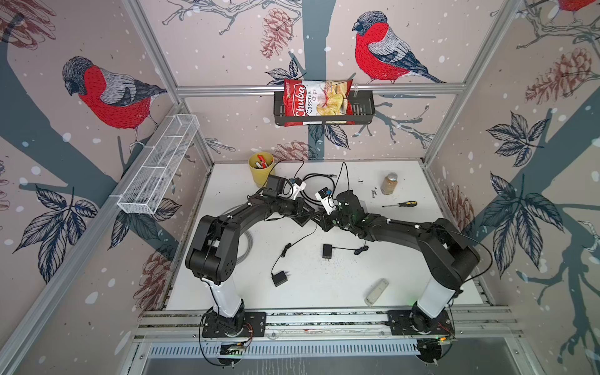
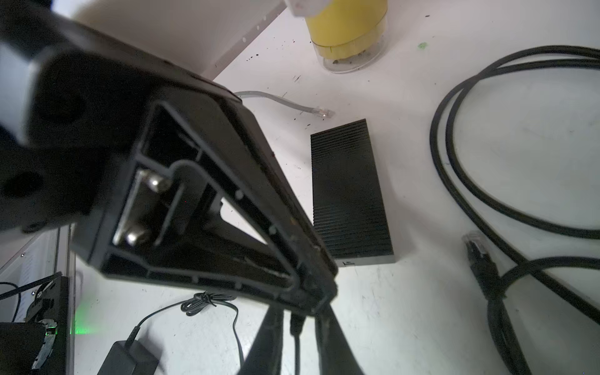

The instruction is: Insert the plug into the switch port

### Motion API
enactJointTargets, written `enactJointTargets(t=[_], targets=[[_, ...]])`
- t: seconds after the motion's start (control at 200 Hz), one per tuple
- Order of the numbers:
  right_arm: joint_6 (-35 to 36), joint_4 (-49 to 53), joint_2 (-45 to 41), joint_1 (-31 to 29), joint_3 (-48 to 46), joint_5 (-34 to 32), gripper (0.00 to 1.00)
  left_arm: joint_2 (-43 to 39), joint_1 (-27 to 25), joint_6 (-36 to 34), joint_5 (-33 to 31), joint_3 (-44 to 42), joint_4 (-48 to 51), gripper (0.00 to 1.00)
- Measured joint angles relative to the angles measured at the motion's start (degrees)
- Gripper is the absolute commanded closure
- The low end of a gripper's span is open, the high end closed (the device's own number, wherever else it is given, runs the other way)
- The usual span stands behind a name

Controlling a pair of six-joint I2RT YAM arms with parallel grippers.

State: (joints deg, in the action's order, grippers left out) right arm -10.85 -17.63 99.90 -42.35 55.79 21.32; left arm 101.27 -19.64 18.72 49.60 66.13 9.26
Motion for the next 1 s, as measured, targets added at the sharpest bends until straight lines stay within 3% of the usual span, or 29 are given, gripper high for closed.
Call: enactJointTargets(t=[0.38, 0.55, 0.605, 0.775, 0.871, 1.001], targets=[[-1.2, -1.0, -0.3, 0.2, -0.7, -0.8, 0.94, 0.0, -0.2, 0.9, -0.1, -0.5, -1.6, 1.00], [-2.2, -1.6, -0.3, 0.2, -1.0, -1.2, 0.98, -0.1, -0.2, 1.9, -0.2, -1.0, -3.0, 0.92], [-2.7, -2.0, -0.3, 0.2, -1.4, -1.2, 0.98, -0.2, -0.2, 1.9, -0.4, -1.2, -3.0, 0.86], [-2.4, -1.2, -0.4, 0.2, -1.5, -1.4, 0.98, -1.7, -0.1, 2.3, -3.4, -1.4, -2.6, 0.54], [-0.7, 1.3, 0.5, 0.1, 0.0, -1.4, 0.98, -2.7, 1.4, 2.3, -7.0, -1.1, -2.2, 0.50], [3.3, 7.0, 3.6, 0.0, 3.1, -1.4, 0.98, -2.1, 4.7, 0.7, -17.2, 1.7, -1.0, 0.48]])
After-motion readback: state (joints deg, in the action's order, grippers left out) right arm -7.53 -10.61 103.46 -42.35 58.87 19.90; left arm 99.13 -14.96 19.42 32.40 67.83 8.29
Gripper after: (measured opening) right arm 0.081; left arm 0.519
